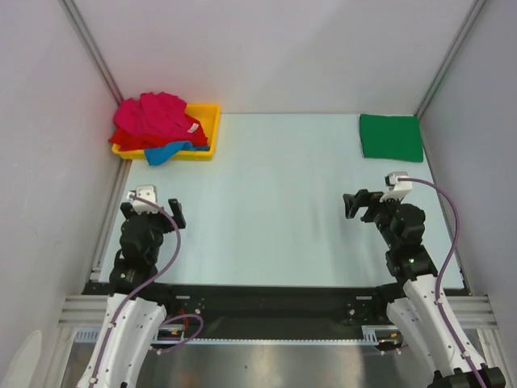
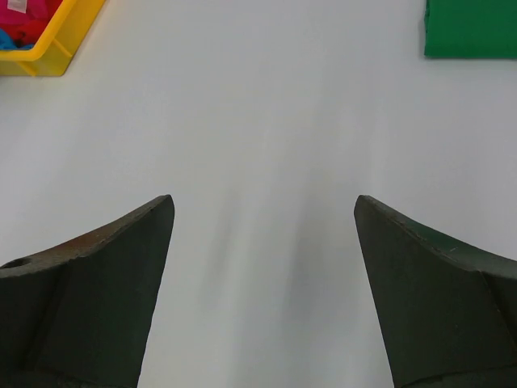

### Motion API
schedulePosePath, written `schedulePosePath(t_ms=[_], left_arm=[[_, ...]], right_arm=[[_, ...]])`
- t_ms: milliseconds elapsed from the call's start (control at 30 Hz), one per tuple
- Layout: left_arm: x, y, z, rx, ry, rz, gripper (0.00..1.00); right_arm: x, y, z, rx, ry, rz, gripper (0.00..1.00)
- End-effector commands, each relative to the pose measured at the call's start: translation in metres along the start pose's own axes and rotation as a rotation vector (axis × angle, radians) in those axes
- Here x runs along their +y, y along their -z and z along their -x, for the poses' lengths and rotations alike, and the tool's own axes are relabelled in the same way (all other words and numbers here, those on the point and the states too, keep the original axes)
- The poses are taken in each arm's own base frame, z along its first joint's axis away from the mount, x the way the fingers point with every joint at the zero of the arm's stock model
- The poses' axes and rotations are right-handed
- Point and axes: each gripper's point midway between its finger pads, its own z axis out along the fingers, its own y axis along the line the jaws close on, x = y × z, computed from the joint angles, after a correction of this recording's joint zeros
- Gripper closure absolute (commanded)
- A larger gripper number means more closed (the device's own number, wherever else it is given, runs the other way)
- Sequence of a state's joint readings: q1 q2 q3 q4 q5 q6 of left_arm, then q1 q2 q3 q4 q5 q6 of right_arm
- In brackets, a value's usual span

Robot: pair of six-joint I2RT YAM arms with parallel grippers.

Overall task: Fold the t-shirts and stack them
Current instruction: Grab the tshirt from the pile

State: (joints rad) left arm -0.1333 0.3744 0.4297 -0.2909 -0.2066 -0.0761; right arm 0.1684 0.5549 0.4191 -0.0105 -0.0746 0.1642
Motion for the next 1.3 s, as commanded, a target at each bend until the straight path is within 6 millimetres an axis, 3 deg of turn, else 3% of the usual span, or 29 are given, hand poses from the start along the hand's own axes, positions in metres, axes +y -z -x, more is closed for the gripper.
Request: schedulePosePath(t_ms=[0, 133, 167, 200, 233, 300, 333, 367, 400, 433, 467, 500, 533, 567, 600, 633, 667, 700, 733, 767, 800, 833, 867, 900, 967, 1000, 1067, 1100, 1267], left_arm=[[0.002, 0.002, 0.016, -0.062, -0.058, -0.008, 0.0], [-0.012, 0.01, 0.029, -0.098, -0.502, -0.177, 0.0], [-0.008, 0.01, 0.036, -0.111, -0.636, -0.171, 0.0], [-0.004, 0.009, 0.045, -0.131, -0.646, -0.14, 0.0], [0.021, 0.003, 0.056, -0.12, -0.534, 0.03, 0.0], [0.044, 0.003, 0.086, -0.134, -0.356, 0.212, 0.0], [0.045, -0.014, 0.074, -0.02, -0.367, 0.21, 0.0], [0.021, -0.016, 0.109, -0.054, -0.375, 0.074, 0.0], [0.008, -0.02, 0.1, 0.047, -0.397, -0.022, 0.0], [-0.014, -0.035, 0.124, 0.066, -0.387, -0.139, 0.0], [-0.029, -0.041, 0.13, 0.092, -0.384, -0.218, 0.0], [-0.037, -0.045, 0.127, 0.149, -0.392, -0.271, 0.0], [-0.045, -0.068, 0.118, 0.222, -0.394, -0.312, 0.0], [-0.055, -0.074, 0.149, 0.172, -0.391, -0.354, 0.0], [-0.06, -0.098, 0.132, 0.258, -0.402, -0.38, 0.0], [-0.065, -0.108, 0.16, 0.217, -0.409, -0.388, 0.01], [-0.065, -0.122, 0.163, 0.238, -0.405, -0.376, 0.05], [-0.066, -0.152, 0.133, 0.361, -0.396, -0.379, 0.09], [-0.067, -0.165, 0.167, 0.309, -0.399, -0.353, 0.12], [-0.064, -0.181, 0.166, 0.338, -0.39, -0.325, 0.12], [-0.055, -0.213, 0.131, 0.463, -0.392, -0.275, 0.15], [-0.051, -0.228, 0.129, 0.479, -0.392, -0.245, 0.16], [-0.048, -0.24, 0.152, 0.432, -0.388, -0.209, 0.15], [-0.041, -0.267, 0.127, 0.484, -0.39, -0.166, 0.15], [-0.035, -0.295, 0.134, 0.428, -0.343, -0.114, 0.11], [-0.033, -0.313, 0.117, 0.445, -0.326, -0.1, 0.1], [-0.029, -0.336, 0.117, 0.385, -0.313, -0.08, 0.09], [-0.029, -0.347, 0.105, 0.392, -0.316, -0.076, 0.09], [-0.016, -0.382, 0.092, 0.339, -0.301, -0.043, 0.09]], right_arm=[[0.001, 0.001, 0.014, -0.044, 0.0, -0.004, 0.01], [0.002, 0.0, 0.016, -0.042, 0.006, -0.003, 0.0], [0.003, 0.0, 0.018, -0.042, 0.007, 0.004, 0.0], [0.005, -0.001, 0.021, -0.047, 0.006, 0.011, 0.0], [0.006, -0.002, 0.022, -0.041, 0.001, 0.015, 0.0], [0.009, -0.004, 0.026, -0.046, -0.005, 0.028, 0.0], [0.011, -0.007, 0.029, -0.055, -0.006, 0.037, 0.0], [0.012, -0.009, 0.031, -0.06, -0.01, 0.043, 0.0], [0.014, -0.01, 0.034, -0.068, -0.02, 0.048, 0.0], [0.015, -0.014, 0.036, -0.075, -0.023, 0.053, 0.0], [0.017, -0.015, 0.038, -0.077, -0.026, 0.063, 0.0], [0.018, -0.017, 0.043, -0.088, -0.023, 0.07, 0.0], [0.018, -0.021, 0.041, -0.074, -0.025, 0.07, 0.0], [0.019, -0.023, 0.041, -0.071, -0.024, 0.074, 0.0], [0.019, -0.024, 0.043, -0.071, -0.025, 0.073, 0.0], [0.019, -0.026, 0.041, -0.06, -0.022, 0.075, 0.0], [0.019, -0.027, 0.04, -0.059, -0.022, 0.074, 0.0], [0.02, -0.028, 0.04, -0.058, -0.024, 0.077, 0.0], [0.019, -0.029, 0.037, -0.05, -0.023, 0.076, 0.0], [0.019, -0.029, 0.037, -0.049, -0.022, 0.074, 0.0], [0.018, -0.03, 0.036, -0.044, -0.019, 0.071, 0.0], [0.016, -0.03, 0.033, -0.035, -0.019, 0.064, 0.0], [0.015, -0.031, 0.032, -0.03, -0.021, 0.058, 0.0], [0.015, -0.031, 0.028, -0.016, -0.021, 0.056, 0.0], [0.015, -0.032, 0.024, 0.003, -0.029, 0.055, 0.0], [0.016, -0.032, 0.023, 0.014, -0.033, 0.057, 0.0], [0.017, -0.033, 0.022, 0.028, -0.043, 0.062, 0.0], [0.019, -0.033, 0.018, 0.049, -0.048, 0.063, 0.0], [0.027, -0.032, 0.014, 0.107, -0.036, 0.076, 0.0]])
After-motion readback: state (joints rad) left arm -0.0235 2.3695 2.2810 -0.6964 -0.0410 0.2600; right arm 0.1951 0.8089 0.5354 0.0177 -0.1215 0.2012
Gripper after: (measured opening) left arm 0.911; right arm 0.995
